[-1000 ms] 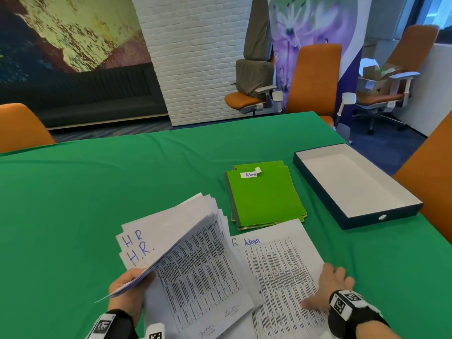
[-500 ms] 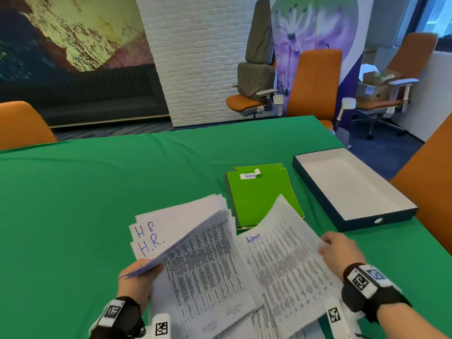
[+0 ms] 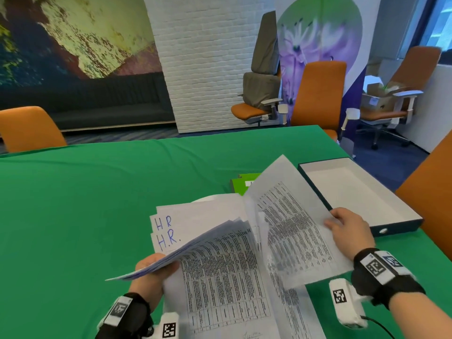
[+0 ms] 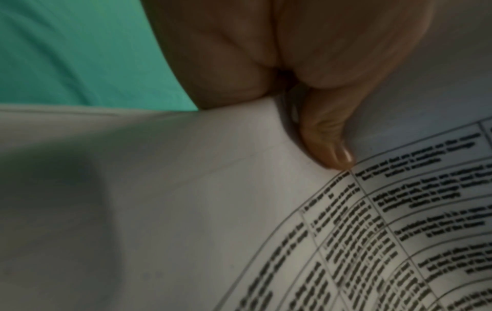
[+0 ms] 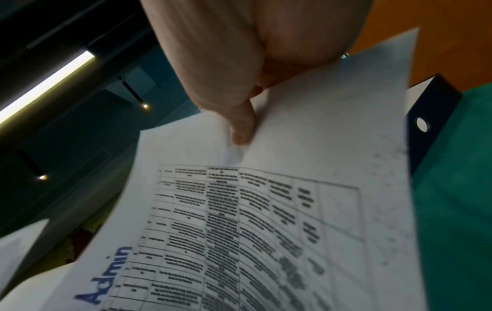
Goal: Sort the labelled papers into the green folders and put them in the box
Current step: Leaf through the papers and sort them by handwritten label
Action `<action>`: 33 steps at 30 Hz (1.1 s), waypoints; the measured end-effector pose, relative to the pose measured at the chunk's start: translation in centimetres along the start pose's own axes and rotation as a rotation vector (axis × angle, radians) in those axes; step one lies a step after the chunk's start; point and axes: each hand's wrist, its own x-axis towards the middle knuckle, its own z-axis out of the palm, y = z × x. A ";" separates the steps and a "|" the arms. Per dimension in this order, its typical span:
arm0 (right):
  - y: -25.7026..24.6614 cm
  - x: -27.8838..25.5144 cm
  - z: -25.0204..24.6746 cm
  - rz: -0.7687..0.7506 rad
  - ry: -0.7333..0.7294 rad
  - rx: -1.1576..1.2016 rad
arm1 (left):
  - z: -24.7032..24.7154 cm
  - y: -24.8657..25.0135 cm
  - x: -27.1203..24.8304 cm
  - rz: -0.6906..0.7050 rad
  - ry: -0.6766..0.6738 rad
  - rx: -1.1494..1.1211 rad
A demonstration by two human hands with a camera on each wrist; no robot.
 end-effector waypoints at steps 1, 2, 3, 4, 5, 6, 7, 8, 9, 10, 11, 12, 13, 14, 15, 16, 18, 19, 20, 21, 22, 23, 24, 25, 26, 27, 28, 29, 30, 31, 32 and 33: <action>0.1 0.0 0.3 -0.001 -0.014 -0.011 | 0.1 0.2 0.0 0.011 -0.005 -0.004; 0.1 -0.1 0.6 -0.009 -0.041 0.002 | 0.3 0.5 -0.2 0.012 -0.009 -0.018; 0.0 -0.2 0.8 -0.018 -0.078 0.037 | 0.3 0.5 -0.2 0.005 -0.011 -0.030; -0.2 -0.3 1.0 -0.028 -0.124 0.081 | 0.4 0.7 -0.2 -0.002 -0.010 -0.030; -0.3 -0.3 1.3 -0.039 -0.162 0.129 | 0.5 0.8 -0.2 -0.003 -0.008 -0.019; -0.5 -0.3 1.4 -0.043 -0.184 0.160 | 0.5 1.0 -0.2 -0.007 -0.007 -0.005; -0.5 -0.3 1.4 -0.044 -0.181 0.188 | 0.4 1.1 -0.1 -0.005 -0.003 0.007; -0.5 -0.3 1.4 -0.035 -0.164 0.217 | 0.4 1.2 -0.1 0.005 -0.001 0.024; -0.4 -0.3 1.3 -0.016 -0.156 0.264 | 0.2 1.2 0.1 0.022 0.004 0.043; -0.3 -0.4 1.2 0.015 -0.172 0.327 | 0.1 1.3 0.2 0.032 0.006 0.053; 0.0 -0.6 1.1 0.052 -0.207 0.392 | -0.1 1.4 0.2 0.037 0.018 0.050; 0.1 -0.8 1.1 0.084 -0.242 0.441 | -0.2 1.4 0.2 0.031 0.030 0.017; 0.2 -1.0 1.2 0.107 -0.263 0.480 | -0.4 1.1 0.3 0.027 0.039 -0.021; 0.3 -1.3 1.4 0.127 -0.275 0.506 | -0.5 0.8 0.4 0.017 0.046 -0.058; 0.4 -1.5 1.7 0.143 -0.287 0.533 | -0.7 0.5 0.4 0.006 0.057 -0.083; 0.4 -1.9 2.2 0.155 -0.306 0.543 | -0.7 0.3 0.3 -0.018 0.059 -0.104; 0.3 -2.7 3.5 0.159 -0.381 0.520 | -0.6 -0.2 0.2 -0.055 0.068 -0.143; 0.3 -3.1 4.4 0.160 -0.426 0.507 | -0.4 -0.6 0.2 -0.066 0.074 -0.145; 0.3 -3.4 5.2 0.166 -0.466 0.502 | -0.2 -0.7 0.0 -0.074 0.072 -0.152; 0.2 -3.7 6.1 0.172 -0.494 0.514 | 0.1 -0.9 0.0 -0.074 0.078 -0.166; 0.1 -4.0 7.0 0.178 -0.510 0.531 | 0.3 -1.1 0.0 -0.097 0.081 -0.209; 0.1 -4.2 7.8 0.188 -0.518 0.555 | 0.3 -1.3 0.2 -0.122 0.070 -0.264; 0.1 -4.3 8.6 0.203 -0.524 0.583 | 0.4 -1.4 0.3 -0.159 0.064 -0.301; 0.0 -4.5 9.2 0.220 -0.528 0.612 | 0.4 -1.5 0.4 -0.162 0.065 -0.310; 0.0 -4.6 9.8 0.237 -0.534 0.634 | 0.4 -1.7 0.5 -0.144 0.071 -0.303; 0.0 -4.7 10.3 0.249 -0.540 0.651 | 0.4 -1.9 0.7 -0.124 0.070 -0.291; 0.1 -4.8 10.7 0.257 -0.554 0.657 | 0.5 -2.0 0.8 -0.119 0.068 -0.285; 0.1 -5.0 11.1 0.260 -0.578 0.661 | 0.6 -1.9 0.8 -0.123 0.054 -0.288; 0.1 -5.1 11.4 0.263 -0.611 0.655 | 0.7 -1.8 0.8 -0.135 0.044 -0.288; 0.1 -5.3 11.7 0.268 -0.653 0.646 | 0.8 -2.0 0.9 -0.143 0.042 -0.281; 0.2 -5.5 11.9 0.275 -0.690 0.627 | 1.0 -2.0 1.0 -0.147 0.039 -0.269; 0.4 -5.6 12.0 0.274 -0.723 0.608 | 1.1 -2.0 1.1 -0.138 0.037 -0.259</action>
